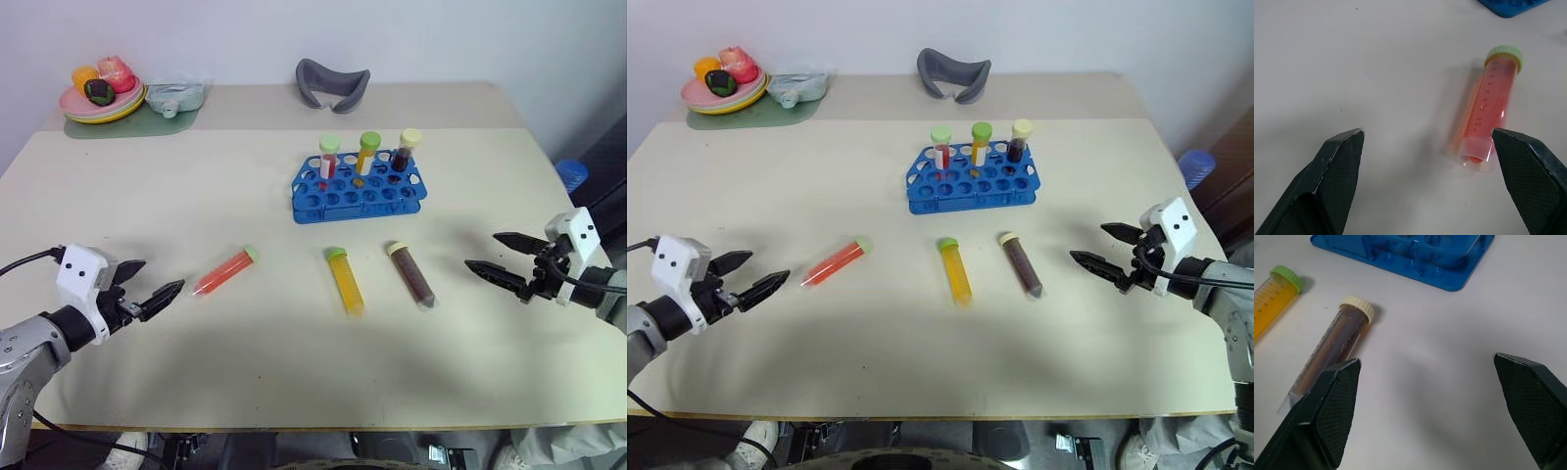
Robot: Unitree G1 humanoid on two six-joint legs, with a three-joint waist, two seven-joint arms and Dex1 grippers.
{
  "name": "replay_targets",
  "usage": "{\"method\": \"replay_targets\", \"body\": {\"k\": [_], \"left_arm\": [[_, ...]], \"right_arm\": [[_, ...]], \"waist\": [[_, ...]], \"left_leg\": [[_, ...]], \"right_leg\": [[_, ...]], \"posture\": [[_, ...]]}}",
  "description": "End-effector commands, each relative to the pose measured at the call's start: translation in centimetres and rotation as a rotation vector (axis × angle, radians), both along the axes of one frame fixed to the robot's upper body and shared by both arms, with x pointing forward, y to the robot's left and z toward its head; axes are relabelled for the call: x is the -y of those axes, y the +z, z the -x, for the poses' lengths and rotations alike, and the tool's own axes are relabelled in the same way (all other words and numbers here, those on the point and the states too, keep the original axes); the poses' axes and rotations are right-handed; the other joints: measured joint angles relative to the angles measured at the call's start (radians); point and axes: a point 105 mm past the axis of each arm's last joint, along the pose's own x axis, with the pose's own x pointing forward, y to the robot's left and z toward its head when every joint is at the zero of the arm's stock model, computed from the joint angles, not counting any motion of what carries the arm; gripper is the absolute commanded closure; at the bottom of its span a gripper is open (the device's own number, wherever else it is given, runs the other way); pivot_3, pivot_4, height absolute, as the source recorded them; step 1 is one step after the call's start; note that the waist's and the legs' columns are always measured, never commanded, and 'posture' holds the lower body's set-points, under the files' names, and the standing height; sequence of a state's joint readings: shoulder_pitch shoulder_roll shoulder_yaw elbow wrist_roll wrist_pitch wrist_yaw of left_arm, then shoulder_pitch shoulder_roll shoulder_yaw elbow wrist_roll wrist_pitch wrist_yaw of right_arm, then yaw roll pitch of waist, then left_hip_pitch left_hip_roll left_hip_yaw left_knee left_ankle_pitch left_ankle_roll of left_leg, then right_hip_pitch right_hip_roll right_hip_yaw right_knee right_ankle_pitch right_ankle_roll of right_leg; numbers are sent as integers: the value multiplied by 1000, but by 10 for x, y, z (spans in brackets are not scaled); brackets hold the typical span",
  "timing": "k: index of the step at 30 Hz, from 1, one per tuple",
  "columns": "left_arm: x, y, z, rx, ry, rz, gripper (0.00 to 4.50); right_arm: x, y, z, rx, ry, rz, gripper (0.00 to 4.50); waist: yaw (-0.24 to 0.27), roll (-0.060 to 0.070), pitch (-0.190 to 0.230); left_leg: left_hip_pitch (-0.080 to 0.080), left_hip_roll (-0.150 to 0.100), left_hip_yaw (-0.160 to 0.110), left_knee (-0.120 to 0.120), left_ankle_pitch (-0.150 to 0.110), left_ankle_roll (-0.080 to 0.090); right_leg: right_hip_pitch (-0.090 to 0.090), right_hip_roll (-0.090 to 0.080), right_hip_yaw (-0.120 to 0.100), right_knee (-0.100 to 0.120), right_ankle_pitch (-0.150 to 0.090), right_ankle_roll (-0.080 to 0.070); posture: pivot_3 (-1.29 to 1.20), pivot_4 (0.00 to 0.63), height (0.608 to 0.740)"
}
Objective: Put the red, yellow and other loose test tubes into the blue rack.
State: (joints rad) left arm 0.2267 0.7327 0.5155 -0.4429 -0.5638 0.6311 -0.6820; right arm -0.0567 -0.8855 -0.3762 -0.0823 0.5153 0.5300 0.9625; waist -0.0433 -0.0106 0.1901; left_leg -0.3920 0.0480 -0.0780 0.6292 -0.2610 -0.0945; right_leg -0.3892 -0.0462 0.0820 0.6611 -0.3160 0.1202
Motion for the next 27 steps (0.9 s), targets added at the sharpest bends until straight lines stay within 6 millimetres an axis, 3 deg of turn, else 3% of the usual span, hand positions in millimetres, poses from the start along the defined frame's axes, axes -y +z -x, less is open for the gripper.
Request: {"method": "replay_targets", "body": {"k": [1,7,14,17,21,27], "left_arm": [[0,12,1,46,6,-10,236],[7,17,-2,68,-6,-7,236],[39,22,-16,91,-127,38,236],[79,19,-21,78,-286,62,236],[120,14,-28,76,-495,59,236],[155,4,-30,73,-678,48,236]], "right_arm": [[-2,11,-2,36,18,29,85],[-8,15,-9,56,9,30,85],[-21,21,-12,73,-49,18,85],[-33,29,-8,52,-75,17,85],[-53,34,-3,11,-135,151,85],[-78,28,-16,-193,-311,111,85]], "waist": [[-2,0,0],[0,0,0],[2,0,0],[1,0,0],[0,0,0],[-4,1,0]], "left_leg": [[0,0,0,0,0,0],[0,0,0,0,0,0],[0,0,0,0,0,0],[0,0,0,0,0,0],[0,0,0,1,0,0],[1,0,-1,0,0,0]], "right_leg": [[0,0,0,0,0,0],[0,0,0,0,0,0],[0,0,0,0,0,0],[0,0,0,1,0,0],[0,0,0,1,0,0],[-1,2,0,2,0,0]], "posture": [[0,150,740],[0,150,740],[0,150,740],[0,150,740],[0,150,740],[0,150,740]]}}
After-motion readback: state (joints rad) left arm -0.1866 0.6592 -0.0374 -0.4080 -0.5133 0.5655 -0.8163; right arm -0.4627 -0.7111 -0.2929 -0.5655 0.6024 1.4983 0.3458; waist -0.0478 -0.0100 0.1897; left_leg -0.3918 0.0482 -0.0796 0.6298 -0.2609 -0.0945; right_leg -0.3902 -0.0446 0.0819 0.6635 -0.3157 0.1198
